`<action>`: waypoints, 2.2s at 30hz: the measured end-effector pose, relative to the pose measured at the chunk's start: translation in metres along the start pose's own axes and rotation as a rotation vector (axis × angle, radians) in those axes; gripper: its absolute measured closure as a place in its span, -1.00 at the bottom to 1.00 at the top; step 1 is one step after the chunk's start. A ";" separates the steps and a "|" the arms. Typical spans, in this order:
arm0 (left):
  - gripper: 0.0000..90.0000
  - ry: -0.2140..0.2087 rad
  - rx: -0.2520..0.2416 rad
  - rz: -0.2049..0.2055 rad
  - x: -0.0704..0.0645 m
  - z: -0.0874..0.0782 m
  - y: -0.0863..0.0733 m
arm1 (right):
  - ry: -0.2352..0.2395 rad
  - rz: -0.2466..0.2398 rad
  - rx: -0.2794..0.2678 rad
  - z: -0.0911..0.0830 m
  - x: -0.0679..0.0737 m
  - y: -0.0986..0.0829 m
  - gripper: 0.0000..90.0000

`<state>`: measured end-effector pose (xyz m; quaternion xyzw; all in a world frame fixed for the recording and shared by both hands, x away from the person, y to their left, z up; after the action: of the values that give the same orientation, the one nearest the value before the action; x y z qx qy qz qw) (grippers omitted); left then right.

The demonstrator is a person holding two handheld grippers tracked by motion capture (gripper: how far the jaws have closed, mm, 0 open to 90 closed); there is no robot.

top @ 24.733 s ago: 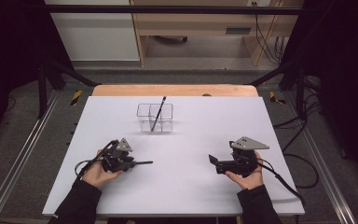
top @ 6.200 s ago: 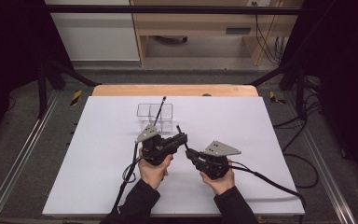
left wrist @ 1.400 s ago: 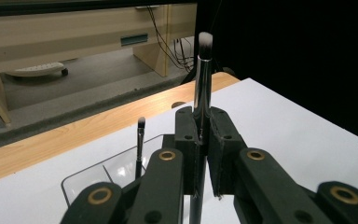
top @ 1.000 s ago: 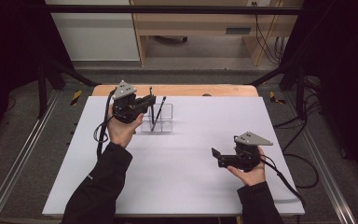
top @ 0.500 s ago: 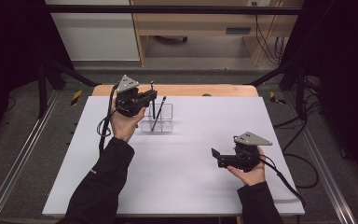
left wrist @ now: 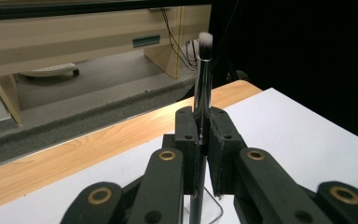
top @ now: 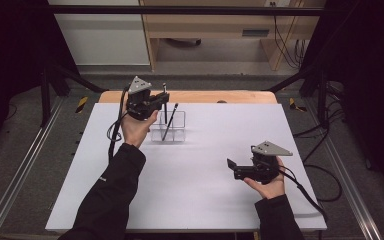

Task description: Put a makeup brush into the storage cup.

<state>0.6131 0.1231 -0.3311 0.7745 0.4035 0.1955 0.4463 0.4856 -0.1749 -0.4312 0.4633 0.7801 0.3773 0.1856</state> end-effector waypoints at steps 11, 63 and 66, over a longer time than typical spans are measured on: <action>0.84 0.012 -0.002 -0.003 0.007 0.006 0.005 | -0.002 0.005 -0.002 -0.001 -0.001 0.000 -0.90; 0.84 0.048 0.069 -0.012 0.020 0.043 -0.026 | 0.003 0.006 -0.003 -0.001 -0.002 -0.001 -0.90; 0.84 0.048 0.072 -0.012 0.020 0.043 -0.029 | 0.003 0.006 -0.003 -0.001 -0.002 -0.001 -0.90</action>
<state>0.6410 0.1241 -0.3792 0.7826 0.4254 0.1968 0.4096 0.4852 -0.1770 -0.4312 0.4648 0.7784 0.3796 0.1842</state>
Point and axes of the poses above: each handheld gripper's, and its own axes: z roughly forward along the jaws, y roughly out of its top, x roughly to its left, the point moved 5 cm from there along z, roughly forward along the jaws, and after that the axes turned 12 degrees about x, right-handed, at the moved point
